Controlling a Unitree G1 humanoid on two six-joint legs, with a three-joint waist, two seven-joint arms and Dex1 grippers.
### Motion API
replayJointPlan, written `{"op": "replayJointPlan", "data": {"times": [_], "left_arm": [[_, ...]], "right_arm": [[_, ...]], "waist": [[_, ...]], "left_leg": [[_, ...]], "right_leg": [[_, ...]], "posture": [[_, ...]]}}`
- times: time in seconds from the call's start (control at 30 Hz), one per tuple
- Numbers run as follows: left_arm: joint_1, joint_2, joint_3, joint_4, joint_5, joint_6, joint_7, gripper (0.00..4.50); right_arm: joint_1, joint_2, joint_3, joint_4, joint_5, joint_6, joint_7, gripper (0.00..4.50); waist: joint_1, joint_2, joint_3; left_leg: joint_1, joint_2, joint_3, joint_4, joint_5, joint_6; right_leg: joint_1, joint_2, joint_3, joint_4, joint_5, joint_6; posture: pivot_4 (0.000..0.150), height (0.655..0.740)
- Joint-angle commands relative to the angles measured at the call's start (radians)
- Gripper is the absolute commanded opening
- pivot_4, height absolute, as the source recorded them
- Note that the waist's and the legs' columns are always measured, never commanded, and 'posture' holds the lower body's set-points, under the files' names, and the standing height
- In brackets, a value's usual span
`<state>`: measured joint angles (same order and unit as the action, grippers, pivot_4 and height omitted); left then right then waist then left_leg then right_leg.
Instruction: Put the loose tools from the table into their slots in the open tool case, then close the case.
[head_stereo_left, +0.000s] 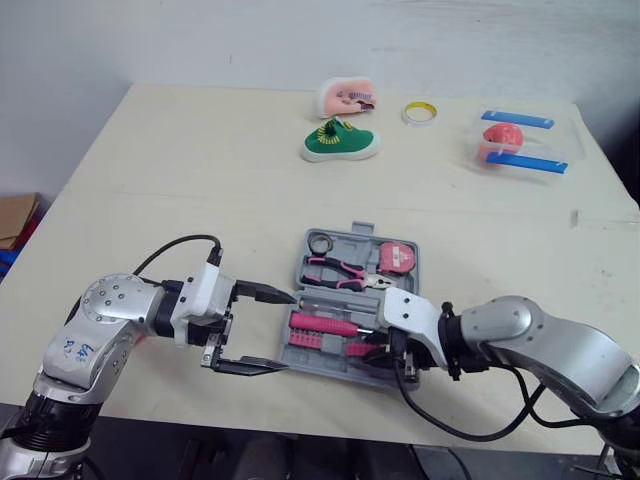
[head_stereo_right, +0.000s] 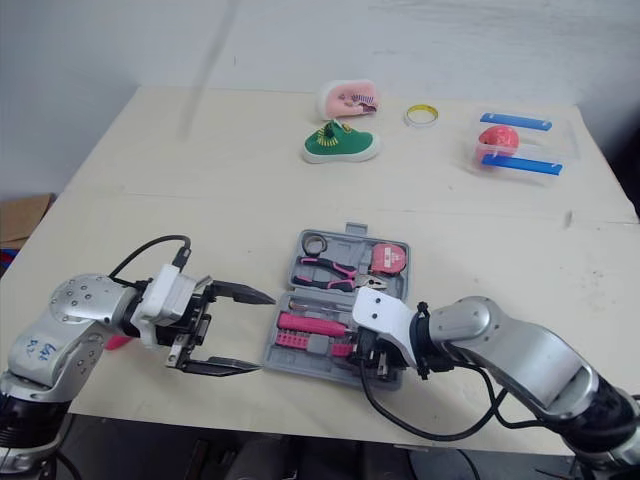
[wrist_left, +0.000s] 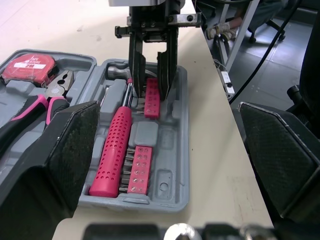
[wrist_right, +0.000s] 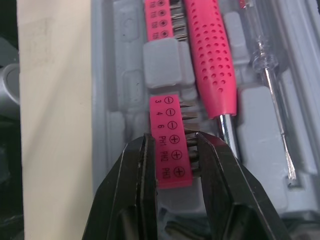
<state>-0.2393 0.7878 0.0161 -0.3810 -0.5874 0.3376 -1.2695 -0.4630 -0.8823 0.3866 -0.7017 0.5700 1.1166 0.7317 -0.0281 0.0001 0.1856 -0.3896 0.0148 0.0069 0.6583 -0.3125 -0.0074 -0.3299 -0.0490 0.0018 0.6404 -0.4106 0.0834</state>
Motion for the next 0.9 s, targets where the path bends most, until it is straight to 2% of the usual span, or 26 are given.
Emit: {"op": "replayJointPlan", "data": {"times": [0.03, 0.57, 0.77, 0.83, 0.9], "left_arm": [[-0.001, 0.006, 0.005, -0.031, -0.014, 0.005, 0.006, 4.50], [0.072, 0.010, 0.024, -0.021, 0.007, -0.051, -0.003, 4.50], [0.090, 0.014, 0.032, -0.030, 0.003, -0.057, 0.007, 4.50], [0.097, 0.014, 0.037, -0.036, -0.002, -0.057, 0.010, 4.50], [0.104, 0.017, 0.042, -0.041, -0.008, -0.053, 0.012, 4.50]], "right_arm": [[-0.020, 0.015, 0.022, -0.013, -0.012, 0.029, -0.006, 0.79], [-0.039, 0.074, 0.044, 0.040, -0.021, 0.072, 0.002, 0.79], [-0.025, 0.068, 0.039, 0.032, -0.056, 0.012, 0.006, 0.79], [-0.014, 0.049, 0.012, 0.023, -0.055, -0.045, 0.042, 1.83], [-0.003, 0.034, -0.036, 0.016, -0.025, -0.069, 0.077, 2.68]], "waist": [[-0.001, 0.000, 0.000], [-0.004, -0.001, -0.001], [-0.007, -0.001, -0.001], [-0.006, -0.001, -0.001], [-0.003, -0.001, -0.001]], "left_leg": [[0.000, 0.000, 0.000, 0.000, 0.000, 0.000], [0.002, 0.000, 0.000, 0.001, 0.000, 0.000], [0.002, 0.000, 0.000, 0.000, 0.000, 0.000], [0.002, 0.000, 0.000, 0.000, 0.000, 0.000], [0.002, 0.000, 0.000, 0.000, 0.000, 0.000]], "right_leg": [[0.000, 0.000, 0.000, 0.000, 0.000, 0.000], [0.000, 0.000, 0.000, 0.003, 0.000, 0.000], [0.000, 0.000, 0.000, 0.003, 0.000, 0.000], [0.000, 0.000, 0.000, 0.003, 0.000, 0.000], [0.000, 0.000, 0.000, 0.003, 0.000, 0.000]], "posture": [[0.150, 0.7400], [0.150, 0.7400], [0.150, 0.7400], [0.150, 0.7400], [0.150, 0.7400]]}}
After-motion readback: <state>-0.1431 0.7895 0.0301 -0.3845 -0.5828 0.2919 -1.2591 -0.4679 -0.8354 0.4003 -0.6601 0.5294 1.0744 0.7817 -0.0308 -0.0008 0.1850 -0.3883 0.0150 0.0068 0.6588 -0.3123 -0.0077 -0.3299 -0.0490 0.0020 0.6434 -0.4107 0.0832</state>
